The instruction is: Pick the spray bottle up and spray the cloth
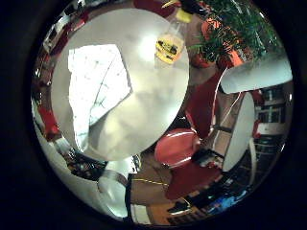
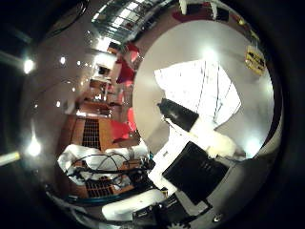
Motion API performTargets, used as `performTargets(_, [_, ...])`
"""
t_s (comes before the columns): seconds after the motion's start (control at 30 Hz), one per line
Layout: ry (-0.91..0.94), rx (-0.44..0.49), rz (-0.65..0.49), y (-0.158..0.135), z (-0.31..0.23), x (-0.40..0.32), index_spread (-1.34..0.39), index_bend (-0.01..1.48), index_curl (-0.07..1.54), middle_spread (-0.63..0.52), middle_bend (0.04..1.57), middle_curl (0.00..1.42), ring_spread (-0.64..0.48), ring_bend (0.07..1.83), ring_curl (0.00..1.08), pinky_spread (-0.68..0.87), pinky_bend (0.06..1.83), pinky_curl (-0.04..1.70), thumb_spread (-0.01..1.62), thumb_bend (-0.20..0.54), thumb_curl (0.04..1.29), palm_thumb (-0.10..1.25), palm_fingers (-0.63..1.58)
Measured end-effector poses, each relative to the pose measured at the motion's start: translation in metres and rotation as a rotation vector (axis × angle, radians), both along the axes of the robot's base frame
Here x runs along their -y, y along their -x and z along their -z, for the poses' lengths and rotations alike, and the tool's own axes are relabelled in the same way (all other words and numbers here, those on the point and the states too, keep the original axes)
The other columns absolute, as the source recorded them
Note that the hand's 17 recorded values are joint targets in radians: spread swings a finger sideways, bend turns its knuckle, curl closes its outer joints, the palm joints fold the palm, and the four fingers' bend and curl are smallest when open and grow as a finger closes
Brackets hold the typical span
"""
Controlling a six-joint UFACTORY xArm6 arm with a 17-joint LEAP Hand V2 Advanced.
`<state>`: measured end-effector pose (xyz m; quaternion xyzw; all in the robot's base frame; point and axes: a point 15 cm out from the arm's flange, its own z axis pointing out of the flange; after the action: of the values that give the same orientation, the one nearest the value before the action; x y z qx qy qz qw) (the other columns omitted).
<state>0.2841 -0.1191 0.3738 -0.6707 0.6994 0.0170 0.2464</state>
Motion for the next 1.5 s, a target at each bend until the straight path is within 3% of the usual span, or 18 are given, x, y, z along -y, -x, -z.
performTargets(0.33, [-0.180, 0.070, 0.152, 0.012, -0.006, 0.078, -0.30, 0.17, 0.33, -0.11, 0.39, 0.47, 0.05, 0.49, 0.30, 0.35, 0.38, 0.27, 1.04, -0.026, 0.30, 0.52, 0.44])
performTargets(0.67, [-0.401, 0.253, 0.294, 0.007, 0.020, 0.147, -0.28, 0.17, 0.34, -0.11, 0.45, 0.48, 0.02, 0.57, 0.30, 0.33, 0.42, 0.24, 1.03, -0.026, 0.30, 0.50, 0.44])
performTargets(0.9, [-0.530, 0.267, 0.327, 0.005, 0.066, 0.173, -0.25, 0.16, 0.33, -0.04, 0.35, 0.45, 0.08, 0.56, 0.29, 0.35, 0.49, 0.25, 1.02, -0.026, 0.29, 0.48, 0.26])
performTargets(1.17, [-0.620, 0.387, 0.387, -0.001, 0.074, 0.196, -0.23, 0.16, 0.31, 0.01, 0.32, 0.41, 0.12, 0.55, 0.28, 0.36, 0.50, 0.25, 1.02, -0.024, 0.30, 0.48, 0.23])
performTargets(1.5, [-0.688, 0.403, 0.371, -0.018, 0.099, 0.197, -0.21, 0.14, 0.29, 0.03, 0.32, 0.40, 0.14, 0.55, 0.28, 0.35, 0.51, 0.26, 1.02, -0.026, 0.30, 0.50, 0.17])
